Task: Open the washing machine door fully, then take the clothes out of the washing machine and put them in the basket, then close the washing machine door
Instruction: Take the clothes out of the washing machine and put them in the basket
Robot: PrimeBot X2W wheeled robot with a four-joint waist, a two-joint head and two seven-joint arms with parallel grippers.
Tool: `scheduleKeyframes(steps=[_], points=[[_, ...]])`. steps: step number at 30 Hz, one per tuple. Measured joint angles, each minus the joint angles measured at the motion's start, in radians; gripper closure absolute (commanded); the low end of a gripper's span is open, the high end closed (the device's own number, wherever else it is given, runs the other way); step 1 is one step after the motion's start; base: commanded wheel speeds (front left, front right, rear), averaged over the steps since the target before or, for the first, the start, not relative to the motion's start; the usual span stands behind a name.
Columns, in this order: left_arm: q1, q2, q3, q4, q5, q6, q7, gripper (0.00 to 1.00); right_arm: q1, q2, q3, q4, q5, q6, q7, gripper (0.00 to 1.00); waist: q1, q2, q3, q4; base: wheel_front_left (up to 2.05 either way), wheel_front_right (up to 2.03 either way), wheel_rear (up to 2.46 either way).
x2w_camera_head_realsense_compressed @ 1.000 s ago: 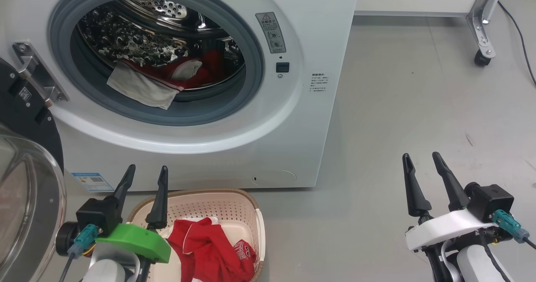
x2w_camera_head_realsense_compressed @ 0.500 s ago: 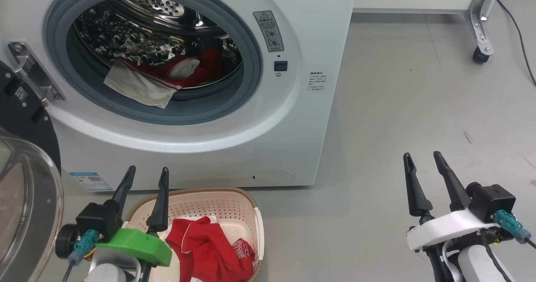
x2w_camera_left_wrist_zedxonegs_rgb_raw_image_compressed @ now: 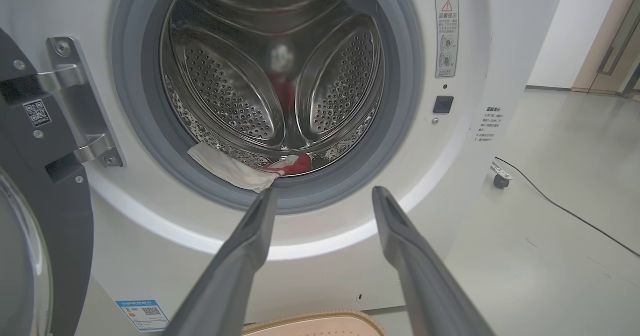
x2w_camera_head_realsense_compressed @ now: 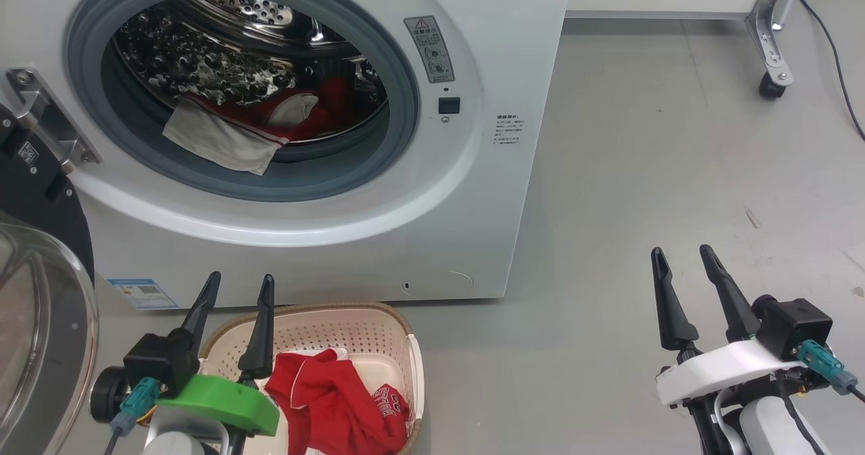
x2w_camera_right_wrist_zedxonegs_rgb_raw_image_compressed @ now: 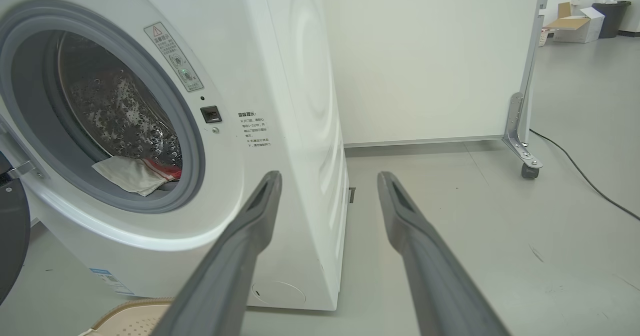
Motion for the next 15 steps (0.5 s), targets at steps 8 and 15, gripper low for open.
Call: scheduleKeyframes(steps=[8,15], points=[[0.003,-0.001,0.005,-0.021,0.004,0.007,0.0,0.0,0.006,0.0,0.004,-0.016,0.0,0.0,0.0,0.0,0.0,0.0,0.017,-0.005,0.0,0.0,0.0],[-0.004,0.007,0.012,-0.034,0.027,0.028,0.006,0.0,0.006,0.001,0.015,-0.038,0.0,0.0,0.0,0.0,0.0,0.0,0.069,-0.014,0.0,0.0,0.0]])
